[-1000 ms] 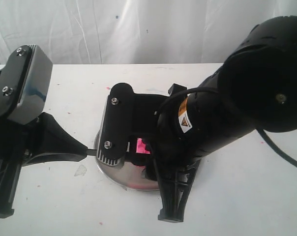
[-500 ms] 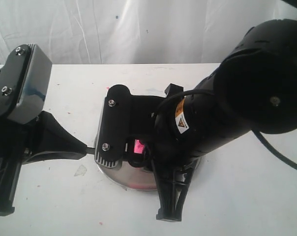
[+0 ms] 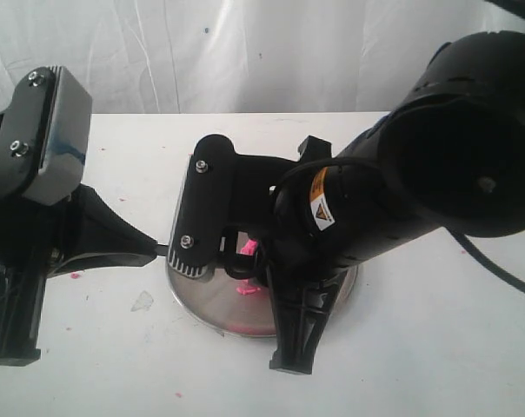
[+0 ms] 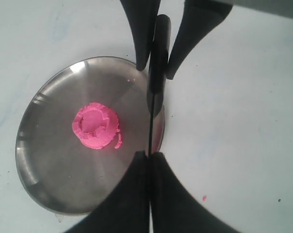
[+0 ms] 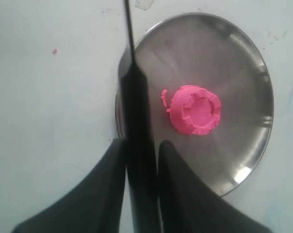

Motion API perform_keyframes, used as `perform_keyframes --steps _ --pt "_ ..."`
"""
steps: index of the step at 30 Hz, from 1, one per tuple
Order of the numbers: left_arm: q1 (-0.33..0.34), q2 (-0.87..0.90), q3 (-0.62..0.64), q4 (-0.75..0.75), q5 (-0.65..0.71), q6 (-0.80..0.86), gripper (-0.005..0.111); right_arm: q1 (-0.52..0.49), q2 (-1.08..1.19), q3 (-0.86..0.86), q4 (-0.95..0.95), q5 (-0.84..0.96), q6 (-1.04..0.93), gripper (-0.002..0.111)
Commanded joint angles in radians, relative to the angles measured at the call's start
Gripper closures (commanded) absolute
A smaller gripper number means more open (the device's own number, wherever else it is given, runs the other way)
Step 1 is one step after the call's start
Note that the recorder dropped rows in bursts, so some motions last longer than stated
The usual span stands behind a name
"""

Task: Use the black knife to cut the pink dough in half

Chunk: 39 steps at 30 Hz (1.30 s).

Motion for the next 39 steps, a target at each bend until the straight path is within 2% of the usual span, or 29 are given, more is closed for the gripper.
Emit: perform_keyframes --steps 1,3,5,6,8,10,15,19,22,24,26,27,29,30,31,32,36,39 --pt "-0.001 -0.011 -0.002 -0.023 -0.005 -0.031 0.104 -0.006 0.0 -0.004 -0.004 0.002 0.051 0.108" --pt "-0.001 -0.011 -0.002 -0.023 -0.007 -0.031 0.095 -0.006 0.0 -0.004 -0.004 -0.002 0.051 0.108" --pt "-0.001 -0.011 -0.002 -0.023 -0.012 -0.031 0.083 -0.006 0.0 -0.004 -0.004 -0.011 0.051 0.108" --pt "-0.001 -0.011 -0.002 -0.028 -0.012 -0.031 0.068 -0.006 0.0 -0.004 -0.004 -0.016 0.051 0.108" --pt "-0.001 -0.011 -0.002 -0.052 -0.036 -0.031 0.053 -0.006 0.0 -0.004 -0.004 -0.013 0.053 0.108" --pt "-0.001 -0.022 -0.002 -0.057 -0.058 -0.031 0.049 -0.006 0.0 -0.004 -0.014 -0.002 0.082 0.108" --pt "-0.001 -0.072 -0.002 -0.053 -0.068 -0.031 0.049 -0.006 0.0 -0.004 -0.149 0.045 0.192 0.108" --pt "-0.001 -0.1 -0.002 0.033 -0.113 -0.04 0.049 -0.006 0.0 -0.004 -0.151 0.087 0.195 0.108" --pt "-0.001 -0.112 -0.002 0.037 -0.131 -0.052 0.049 -0.006 0.0 -0.004 -0.171 0.105 0.264 0.108" --pt "-0.001 -0.114 -0.002 0.047 -0.164 -0.055 0.049 -0.006 0.0 -0.004 -0.19 0.13 0.293 0.108" --pt "-0.001 -0.114 -0.002 0.038 -0.305 -0.103 0.049 -0.006 0.0 -0.004 -0.19 0.14 0.293 0.108" --pt "-0.001 -0.114 -0.002 0.011 -0.338 -0.125 0.049 -0.006 0.0 -0.004 -0.19 0.138 0.293 0.108" --pt "-0.001 -0.114 -0.002 -0.068 -0.375 -0.238 0.061 -0.006 0.0 -0.004 -0.19 0.128 0.295 0.108" --pt "-0.001 -0.114 -0.002 -0.094 -0.375 -0.322 0.085 -0.006 0.0 -0.004 -0.19 0.128 0.295 0.108" --pt "-0.001 -0.114 -0.002 -0.113 -0.373 -0.365 0.1 -0.006 0.0 -0.004 -0.19 0.128 0.298 0.108" --pt "-0.001 -0.114 -0.002 -0.168 -0.369 -0.459 0.106 -0.006 0.0 -0.004 -0.192 0.128 0.309 0.108" --pt "-0.001 -0.114 0.003 -0.312 -0.339 -0.683 0.106 -0.006 0.0 -0.004 -0.194 0.112 0.336 0.108" --pt "-0.001 -0.112 0.026 -0.375 -0.335 -0.701 0.106 -0.006 0.0 -0.004 -0.194 0.098 0.349 0.108"
